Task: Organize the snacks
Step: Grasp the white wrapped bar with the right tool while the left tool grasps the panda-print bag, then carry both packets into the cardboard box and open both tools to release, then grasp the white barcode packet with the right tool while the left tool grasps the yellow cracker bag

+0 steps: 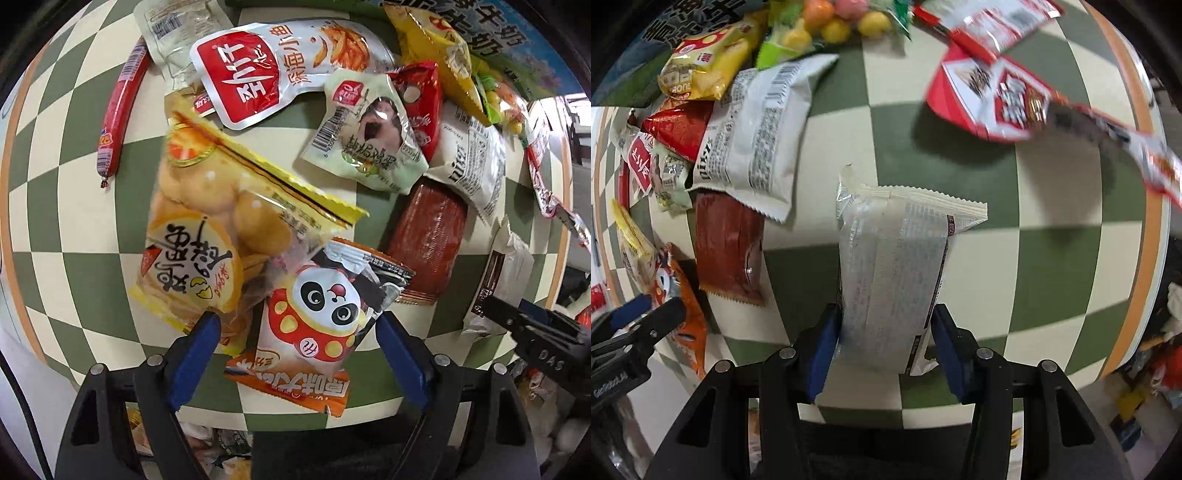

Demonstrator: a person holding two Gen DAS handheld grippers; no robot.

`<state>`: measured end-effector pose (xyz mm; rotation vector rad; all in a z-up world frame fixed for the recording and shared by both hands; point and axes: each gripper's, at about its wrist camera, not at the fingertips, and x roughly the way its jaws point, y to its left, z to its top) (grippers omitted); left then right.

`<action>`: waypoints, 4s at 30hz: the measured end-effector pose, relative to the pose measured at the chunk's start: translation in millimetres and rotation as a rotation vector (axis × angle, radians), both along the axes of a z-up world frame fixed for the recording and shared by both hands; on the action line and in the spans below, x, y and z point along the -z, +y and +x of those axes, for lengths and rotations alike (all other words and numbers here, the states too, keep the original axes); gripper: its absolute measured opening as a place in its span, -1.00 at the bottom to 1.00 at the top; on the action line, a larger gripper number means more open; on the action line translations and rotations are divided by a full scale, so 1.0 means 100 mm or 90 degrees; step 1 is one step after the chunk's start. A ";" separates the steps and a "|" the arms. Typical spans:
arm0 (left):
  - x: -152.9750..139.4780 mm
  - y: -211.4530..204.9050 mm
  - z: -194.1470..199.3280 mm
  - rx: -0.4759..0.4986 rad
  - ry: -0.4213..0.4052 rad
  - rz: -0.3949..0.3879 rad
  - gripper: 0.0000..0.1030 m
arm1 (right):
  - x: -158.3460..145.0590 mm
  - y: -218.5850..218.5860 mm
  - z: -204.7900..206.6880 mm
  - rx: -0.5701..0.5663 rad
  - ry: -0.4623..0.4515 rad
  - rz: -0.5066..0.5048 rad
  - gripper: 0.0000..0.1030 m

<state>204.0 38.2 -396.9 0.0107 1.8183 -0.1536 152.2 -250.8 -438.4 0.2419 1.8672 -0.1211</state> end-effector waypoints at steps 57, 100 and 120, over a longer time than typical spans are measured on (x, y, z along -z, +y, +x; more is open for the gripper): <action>-1.22 -1.22 2.75 -0.100 -0.118 -0.090 -0.27 | -1.38 0.12 2.66 -0.053 -0.317 0.087 -0.05; -2.44 -0.99 1.70 -0.026 -0.444 -0.044 0.63 | -1.57 0.43 2.29 -0.124 -0.408 0.057 0.84; -0.91 -0.26 0.25 -0.063 -0.209 0.103 0.63 | -0.34 0.67 1.02 -0.041 -0.176 0.091 0.84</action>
